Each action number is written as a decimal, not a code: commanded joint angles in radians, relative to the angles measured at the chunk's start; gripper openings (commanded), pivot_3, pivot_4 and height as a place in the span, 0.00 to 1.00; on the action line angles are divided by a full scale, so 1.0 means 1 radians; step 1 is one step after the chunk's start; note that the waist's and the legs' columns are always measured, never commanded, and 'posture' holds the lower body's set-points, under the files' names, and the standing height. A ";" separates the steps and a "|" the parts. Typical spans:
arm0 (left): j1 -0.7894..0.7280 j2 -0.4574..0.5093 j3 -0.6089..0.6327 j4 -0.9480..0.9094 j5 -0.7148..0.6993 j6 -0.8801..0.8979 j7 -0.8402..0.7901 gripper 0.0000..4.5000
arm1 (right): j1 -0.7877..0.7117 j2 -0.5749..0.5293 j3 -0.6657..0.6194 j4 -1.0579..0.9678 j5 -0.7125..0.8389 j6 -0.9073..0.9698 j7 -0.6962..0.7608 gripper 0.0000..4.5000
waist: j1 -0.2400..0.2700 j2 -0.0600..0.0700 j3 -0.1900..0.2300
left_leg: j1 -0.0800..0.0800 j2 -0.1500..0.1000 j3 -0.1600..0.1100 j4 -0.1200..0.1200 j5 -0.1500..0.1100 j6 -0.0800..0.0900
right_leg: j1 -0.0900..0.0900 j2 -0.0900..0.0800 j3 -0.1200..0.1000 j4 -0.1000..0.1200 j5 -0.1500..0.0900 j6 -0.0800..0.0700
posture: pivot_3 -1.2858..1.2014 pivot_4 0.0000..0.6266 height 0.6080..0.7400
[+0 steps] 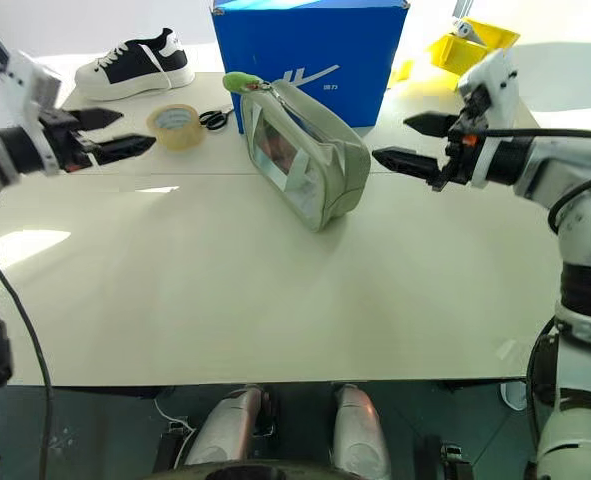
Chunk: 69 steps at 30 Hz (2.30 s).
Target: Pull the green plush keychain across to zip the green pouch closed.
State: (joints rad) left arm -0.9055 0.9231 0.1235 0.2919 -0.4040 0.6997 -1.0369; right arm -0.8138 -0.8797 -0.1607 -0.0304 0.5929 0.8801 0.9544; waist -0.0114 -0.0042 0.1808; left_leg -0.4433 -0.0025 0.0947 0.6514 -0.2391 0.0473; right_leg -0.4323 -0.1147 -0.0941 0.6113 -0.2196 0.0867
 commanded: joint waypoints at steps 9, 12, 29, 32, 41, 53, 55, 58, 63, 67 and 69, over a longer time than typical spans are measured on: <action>-0.094 0.002 -0.035 0.129 0.071 -0.130 -0.056 0.99 | -0.034 0.006 0.027 0.029 -0.025 -0.025 -0.012 0.99 | 0.002 -0.001 0.000 | -0.001 -0.001 0.001 0.001 0.000 0.000 | -0.001 -0.003 0.000 0.001 0.001 0.001 | 0.52 0.24 1.00; -0.109 -0.011 -0.035 0.125 0.078 -0.142 -0.053 0.99 | -0.034 0.013 0.035 0.020 -0.038 -0.033 -0.016 0.99 | 0.002 -0.001 0.000 | -0.001 -0.001 0.002 0.001 0.000 0.000 | -0.001 -0.003 0.000 0.001 0.001 0.001 | 0.52 0.24 1.00; -0.228 -0.069 -0.085 -0.231 -0.123 0.122 -0.204 0.99 | -0.157 0.283 0.240 0.057 -0.186 -0.141 -0.124 0.99 | -0.004 -0.001 0.002 | -0.001 0.001 0.003 0.010 0.002 -0.001 | 0.000 0.003 0.001 0.010 0.001 0.003 | 0.52 0.24 1.00; -0.208 -0.058 -0.071 -0.234 -0.117 0.113 -0.184 0.99 | -0.145 0.308 0.293 0.061 -0.246 -0.199 -0.124 0.99 | -0.004 -0.001 0.002 | 0.000 0.001 0.003 0.012 0.001 0.000 | 0.000 0.003 0.001 0.012 0.001 0.002 | 0.52 0.24 1.00; -0.115 -0.038 -0.060 -0.201 -0.086 0.055 -0.148 1.00 | -0.132 0.314 0.346 0.114 -0.321 -0.287 -0.070 0.23 | 0.000 -0.003 0.003 | 0.000 0.001 0.003 0.013 0.002 -0.002 | 0.000 0.003 0.001 0.013 0.001 0.002 | 0.52 0.24 1.00; -0.142 -0.073 -0.082 -0.167 -0.079 0.015 -0.144 1.00 | -0.142 0.304 0.307 0.120 -0.378 -0.322 -0.073 0.00 | -0.001 -0.003 0.003 | 0.000 0.001 0.003 0.014 0.003 -0.004 | 0.001 0.003 0.001 0.015 0.001 0.002 | 0.52 0.24 1.00; -0.144 -0.075 -0.085 -0.165 -0.081 0.012 -0.149 1.00 | -0.145 0.306 0.287 0.100 -0.353 -0.290 -0.071 0.20 | -0.001 -0.003 0.003 | 0.000 0.001 0.003 0.014 0.003 -0.004 | 0.001 0.003 0.001 0.015 0.001 0.002 | 0.52 0.24 1.00; -0.150 -0.078 -0.088 -0.163 -0.080 0.009 -0.154 1.00 | -0.148 0.308 0.257 0.062 -0.319 -0.237 -0.077 0.53 | -0.002 -0.003 0.003 | 0.000 0.001 0.003 0.014 0.003 -0.003 | 0.001 0.003 0.001 0.015 0.001 0.002 | 0.52 0.24 1.00; -0.153 -0.082 -0.091 -0.176 -0.092 0.019 -0.173 1.00 | -0.150 0.310 0.244 0.039 -0.334 -0.199 -0.132 0.99 | -0.002 -0.003 0.003 | 0.000 0.001 0.003 0.014 0.003 -0.003 | 0.000 0.002 0.001 0.016 0.001 0.002 | 0.52 0.24 1.00; -0.157 -0.084 -0.094 -0.188 -0.107 0.032 -0.198 1.00 | -0.119 0.332 0.258 0.026 -0.327 -0.174 -0.153 0.99 | -0.003 -0.003 0.003 | 0.000 0.001 0.003 0.014 0.002 -0.003 | 0.000 0.002 0.001 0.016 0.001 0.002 | 0.52 0.24 1.00; -0.164 -0.086 -0.094 -0.186 -0.108 0.036 -0.200 1.00 | -0.103 0.348 0.264 0.022 -0.323 -0.165 -0.163 0.99 | -0.002 -0.003 0.003 | 0.000 0.001 0.003 0.014 0.002 -0.003 | 0.000 0.003 0.001 0.016 0.001 0.002 | 0.52 0.24 1.00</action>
State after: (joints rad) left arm -1.0350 0.8309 0.0166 0.1347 -0.4932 0.7357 -1.2313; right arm -0.9166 -0.5404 0.1108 0.0301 0.2589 0.7136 0.8012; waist -0.0137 -0.0074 0.1838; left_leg -0.4429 -0.0016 0.0974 0.6653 -0.2365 0.0446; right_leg -0.4319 -0.1122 -0.0931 0.6271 -0.2190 0.0891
